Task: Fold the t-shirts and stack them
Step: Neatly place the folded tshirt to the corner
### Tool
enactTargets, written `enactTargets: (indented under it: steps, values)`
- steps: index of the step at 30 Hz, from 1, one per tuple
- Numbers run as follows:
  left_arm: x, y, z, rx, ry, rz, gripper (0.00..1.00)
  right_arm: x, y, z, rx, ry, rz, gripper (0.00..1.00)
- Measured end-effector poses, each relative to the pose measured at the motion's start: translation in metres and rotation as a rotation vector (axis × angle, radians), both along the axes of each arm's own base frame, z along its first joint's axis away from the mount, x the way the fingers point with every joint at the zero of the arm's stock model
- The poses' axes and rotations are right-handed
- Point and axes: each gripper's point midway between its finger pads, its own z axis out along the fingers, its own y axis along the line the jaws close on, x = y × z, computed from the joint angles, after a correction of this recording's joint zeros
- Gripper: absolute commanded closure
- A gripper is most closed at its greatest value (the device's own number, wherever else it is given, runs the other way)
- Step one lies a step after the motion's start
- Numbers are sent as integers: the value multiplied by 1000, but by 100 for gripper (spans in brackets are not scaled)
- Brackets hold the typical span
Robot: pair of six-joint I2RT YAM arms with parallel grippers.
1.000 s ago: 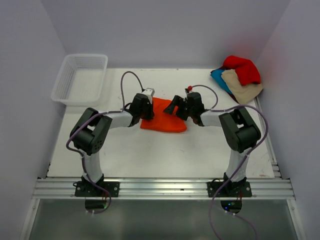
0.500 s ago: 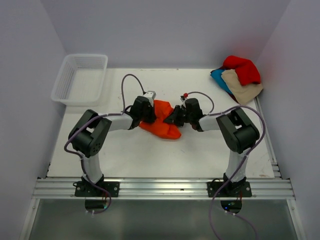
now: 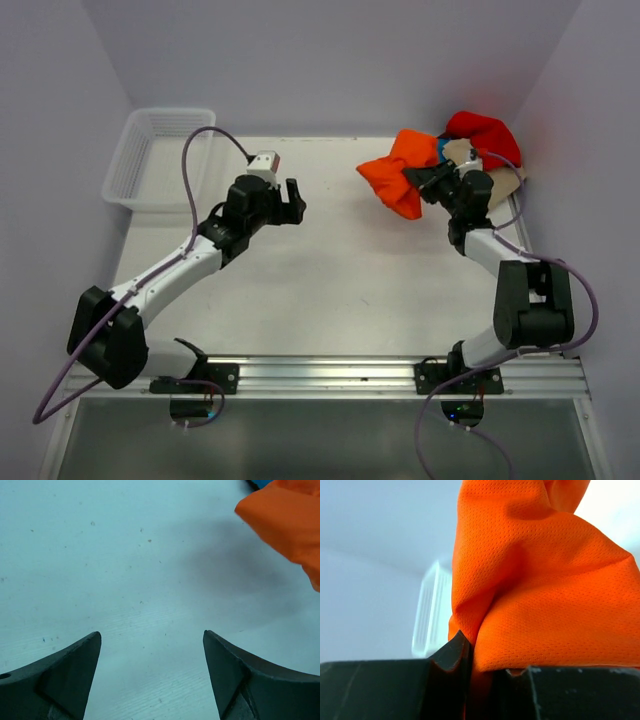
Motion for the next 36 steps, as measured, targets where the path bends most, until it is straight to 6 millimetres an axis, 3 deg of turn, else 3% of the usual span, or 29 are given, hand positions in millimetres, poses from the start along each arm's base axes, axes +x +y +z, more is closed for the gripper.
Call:
enactTargets:
  steps: [2, 4, 10, 14, 17, 23, 28, 29, 31, 32, 34, 36]
  values:
    - [-4, 5, 13, -18, -26, 10, 13, 15, -32, 13, 29, -41, -107, 100]
    - [-11, 8, 12, -21, -21, 12, 12, 32, -64, 22, 57, -74, -217, 100]
    - [-38, 23, -34, 34, 97, 15, 12, 101, -134, 38, 185, -201, -434, 100]
    - [-54, 31, -53, 56, 148, 16, 12, 144, -160, 37, 248, -274, -484, 100]
    - [-60, 35, -54, 57, 149, 16, 12, 162, -176, 38, 258, -347, -526, 100]
    - [-66, 38, -59, 64, 162, 15, 12, 183, -203, 49, 232, -481, -608, 100]
    - [-67, 36, -75, 84, 207, 7, 13, 186, -224, 31, 167, -466, -687, 100]
    - [-67, 36, -79, 89, 218, 5, 13, 186, -227, 25, 153, -450, -701, 96]
    - [-68, 34, -90, 100, 249, -3, 13, 183, -234, 10, 136, -414, -736, 67]
    - [-68, 33, -94, 102, 263, -7, 13, 182, -237, -2, 129, -381, -751, 39]
    - [-69, 31, -102, 104, 291, -15, 12, 179, -238, -27, 106, -305, -767, 1]
    - [-70, 29, -104, 99, 303, -20, 12, 173, -239, -48, 78, -233, -779, 1]
